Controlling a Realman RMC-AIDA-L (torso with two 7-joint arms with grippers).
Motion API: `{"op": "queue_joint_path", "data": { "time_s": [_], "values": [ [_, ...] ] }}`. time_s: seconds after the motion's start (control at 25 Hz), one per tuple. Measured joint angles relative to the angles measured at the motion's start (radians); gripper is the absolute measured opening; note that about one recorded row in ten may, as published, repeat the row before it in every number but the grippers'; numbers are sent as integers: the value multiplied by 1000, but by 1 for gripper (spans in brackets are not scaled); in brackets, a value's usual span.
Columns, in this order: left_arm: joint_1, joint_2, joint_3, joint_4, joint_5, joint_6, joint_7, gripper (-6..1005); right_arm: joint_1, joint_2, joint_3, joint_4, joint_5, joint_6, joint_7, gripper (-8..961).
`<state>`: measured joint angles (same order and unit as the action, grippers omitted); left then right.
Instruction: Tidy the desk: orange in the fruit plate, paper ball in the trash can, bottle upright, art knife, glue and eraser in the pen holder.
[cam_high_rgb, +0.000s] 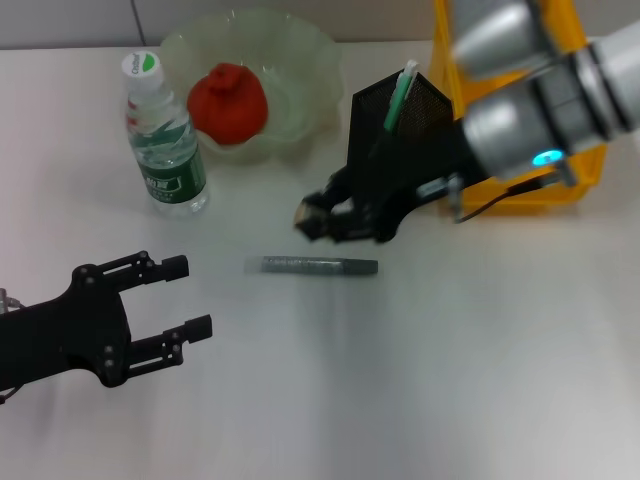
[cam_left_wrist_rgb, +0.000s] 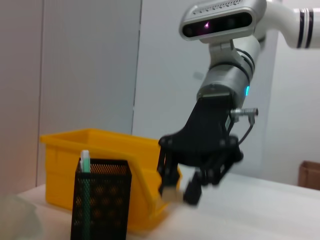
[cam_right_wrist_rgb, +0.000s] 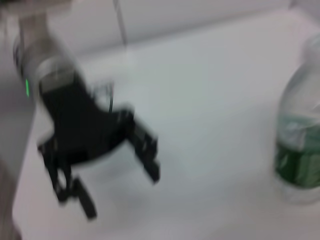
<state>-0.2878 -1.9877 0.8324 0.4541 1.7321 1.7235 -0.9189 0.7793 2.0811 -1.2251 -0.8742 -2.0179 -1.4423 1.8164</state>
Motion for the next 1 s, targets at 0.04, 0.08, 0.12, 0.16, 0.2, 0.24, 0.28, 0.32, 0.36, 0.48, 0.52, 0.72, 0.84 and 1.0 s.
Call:
{"op": "queue_joint_path", "data": {
  "time_s": [0.04,0.08,0.12,0.16,0.2,0.24,0.28,0.32,0.36,0.48,0.52,0.72,0.84,1.0],
  "values": [
    [1,-2,-5,0,0,2,0,709,-11,0,44,1,12,-21,-6,268],
    [2,-6,-16,0,0,2,0,709,-26,-1,95,2,25,-41,-12,270],
    [3,-10,-22,0,0,2,0,709,-40,-2,137,5,36,-50,-15,272],
    [4,-14,-29,0,0,2,1,709,-53,-3,177,8,46,-52,-16,274],
    [4,-19,-32,0,0,2,1,709,-65,-3,212,13,51,-45,-17,275],
    [4,-22,-33,0,0,3,2,709,-75,-4,254,24,56,-32,-17,277],
    [4,-24,-34,0,0,4,1,709,-81,-4,296,39,60,-16,-18,279],
    [3,-27,-34,0,0,10,1,709,-84,-4,336,57,65,4,-18,281],
    [1,-28,-34,0,1,15,0,709,-86,-5,362,70,69,12,-19,283],
    [-2,-29,-34,0,3,28,-9,709,-90,-8,414,97,80,52,-23,289],
    [-4,-29,-34,0,4,29,-15,709,-91,-8,417,99,82,66,-24,290],
    [-10,-24,-30,0,5,37,-26,709,-89,-8,407,100,82,153,-37,300],
    [-11,-22,-29,0,5,39,-27,709,-83,-5,390,100,76,196,-71,305],
    [-12,-15,-29,0,6,40,-27,709,-78,-4,379,120,75,214,-141,313]
  ]
}}
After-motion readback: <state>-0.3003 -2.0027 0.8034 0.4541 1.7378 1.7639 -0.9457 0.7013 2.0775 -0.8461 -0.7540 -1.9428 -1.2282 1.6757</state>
